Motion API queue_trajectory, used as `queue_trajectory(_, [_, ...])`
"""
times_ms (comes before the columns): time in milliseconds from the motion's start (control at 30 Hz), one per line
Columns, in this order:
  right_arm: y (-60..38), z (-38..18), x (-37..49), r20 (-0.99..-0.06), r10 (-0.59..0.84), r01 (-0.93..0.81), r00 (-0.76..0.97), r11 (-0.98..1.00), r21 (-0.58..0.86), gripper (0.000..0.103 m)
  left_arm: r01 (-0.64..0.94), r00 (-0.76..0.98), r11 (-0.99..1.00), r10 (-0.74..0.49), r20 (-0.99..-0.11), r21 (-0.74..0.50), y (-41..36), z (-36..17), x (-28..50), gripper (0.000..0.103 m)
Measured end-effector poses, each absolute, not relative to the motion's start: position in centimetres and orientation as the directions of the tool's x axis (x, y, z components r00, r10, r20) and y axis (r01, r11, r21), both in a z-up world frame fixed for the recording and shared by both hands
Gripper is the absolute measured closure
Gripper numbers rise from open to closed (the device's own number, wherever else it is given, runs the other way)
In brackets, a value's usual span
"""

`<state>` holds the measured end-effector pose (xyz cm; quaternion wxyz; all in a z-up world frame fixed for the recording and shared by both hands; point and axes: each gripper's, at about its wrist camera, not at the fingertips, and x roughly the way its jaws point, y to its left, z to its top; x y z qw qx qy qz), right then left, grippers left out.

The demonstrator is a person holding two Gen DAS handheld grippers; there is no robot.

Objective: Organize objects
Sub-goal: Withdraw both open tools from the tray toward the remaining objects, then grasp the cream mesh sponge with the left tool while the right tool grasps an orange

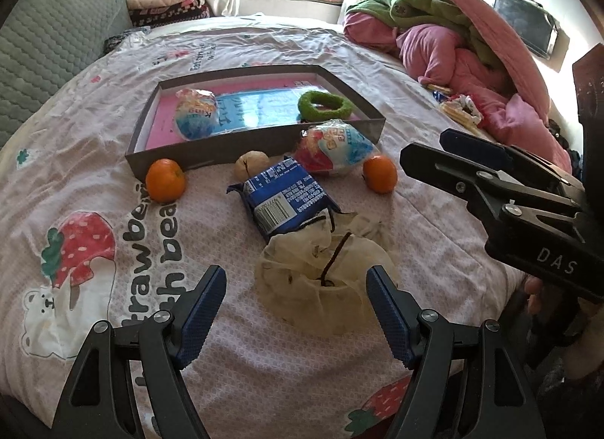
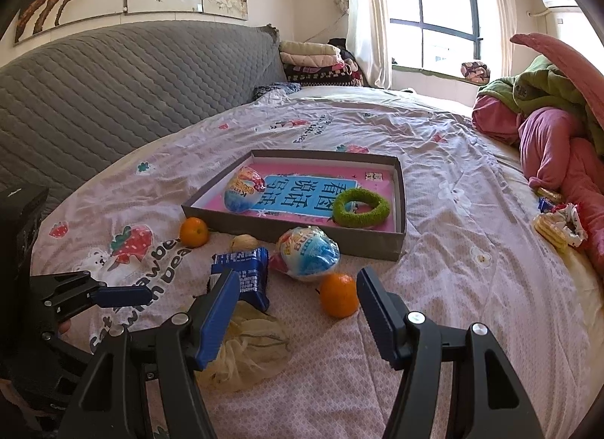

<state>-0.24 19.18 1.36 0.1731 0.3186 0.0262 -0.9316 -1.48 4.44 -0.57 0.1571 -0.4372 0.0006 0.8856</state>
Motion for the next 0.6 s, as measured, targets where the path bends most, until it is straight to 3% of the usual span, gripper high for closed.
queue_trajectory(600, [19.7, -1.3, -1.5, -0.654, -0.279, 0.32, -0.703, -0.946, 0.06, 0.039, -0.27, -0.539, -0.952, 0.274, -0.796, -0.145, 5.2, -2.8, -2.8, 0.025])
